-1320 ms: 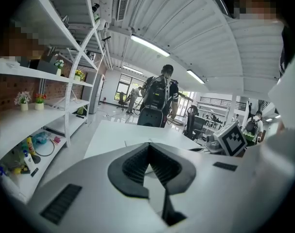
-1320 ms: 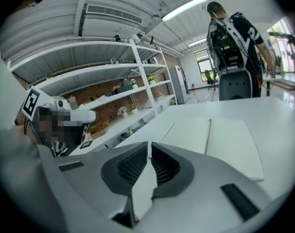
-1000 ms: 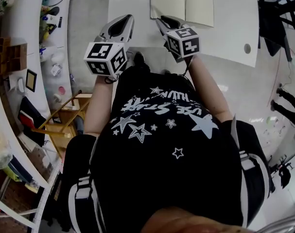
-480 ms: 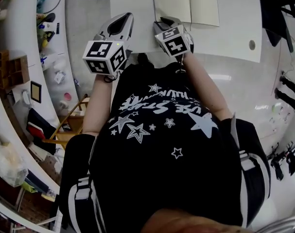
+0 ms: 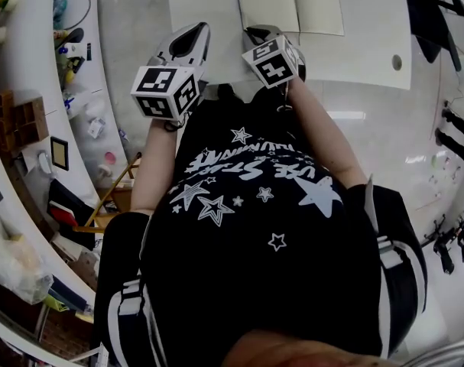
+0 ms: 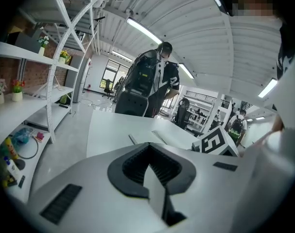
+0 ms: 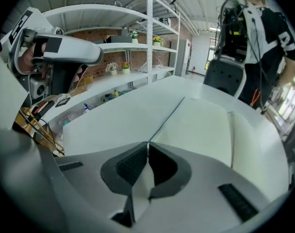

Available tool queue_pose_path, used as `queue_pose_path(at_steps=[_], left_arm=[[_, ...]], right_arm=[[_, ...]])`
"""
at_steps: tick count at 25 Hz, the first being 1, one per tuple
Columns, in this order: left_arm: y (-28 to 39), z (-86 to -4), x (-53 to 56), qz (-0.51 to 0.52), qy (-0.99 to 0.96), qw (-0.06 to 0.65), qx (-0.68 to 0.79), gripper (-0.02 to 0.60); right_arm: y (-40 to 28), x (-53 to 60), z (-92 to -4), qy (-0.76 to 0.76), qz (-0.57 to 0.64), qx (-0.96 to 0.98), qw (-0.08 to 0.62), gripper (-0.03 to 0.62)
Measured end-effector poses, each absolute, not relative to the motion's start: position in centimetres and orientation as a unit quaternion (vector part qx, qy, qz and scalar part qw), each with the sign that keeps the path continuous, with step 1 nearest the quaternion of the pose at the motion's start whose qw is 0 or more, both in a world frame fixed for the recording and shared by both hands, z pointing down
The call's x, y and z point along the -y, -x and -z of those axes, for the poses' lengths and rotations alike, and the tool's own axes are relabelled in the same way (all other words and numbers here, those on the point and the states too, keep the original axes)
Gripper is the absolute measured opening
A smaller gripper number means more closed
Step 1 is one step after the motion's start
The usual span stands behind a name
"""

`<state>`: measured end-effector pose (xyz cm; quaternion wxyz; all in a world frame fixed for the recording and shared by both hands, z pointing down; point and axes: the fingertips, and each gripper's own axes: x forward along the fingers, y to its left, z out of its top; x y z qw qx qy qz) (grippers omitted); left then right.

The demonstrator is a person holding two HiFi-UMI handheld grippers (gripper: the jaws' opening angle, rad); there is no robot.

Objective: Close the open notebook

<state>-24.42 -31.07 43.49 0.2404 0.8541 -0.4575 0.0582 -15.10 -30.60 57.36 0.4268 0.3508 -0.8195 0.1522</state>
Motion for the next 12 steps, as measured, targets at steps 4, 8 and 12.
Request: queue_pose_path(at_steps=[4,8,12], left_arm=[[24.2,-43.3,30.8,-0.057,-0.855,0.238,0.457,0.011],[24.1,-43.2,30.6,-0.053,-0.856,0.236,0.457,0.012],[23.5,-43.5,30.2,-0.057,-0.857,0.24,0.452,0.011]], right_arm=[[15.0,30.5,-57.3,-0.354,-0.18,0.825,0.402,0.009],[14.7,30.3,-56.1,-0.359,-0.186,0.832,0.381,0.008],[14.0,30.3,-53.0,-0.373,-0.178,0.844,0.343,0.008]])
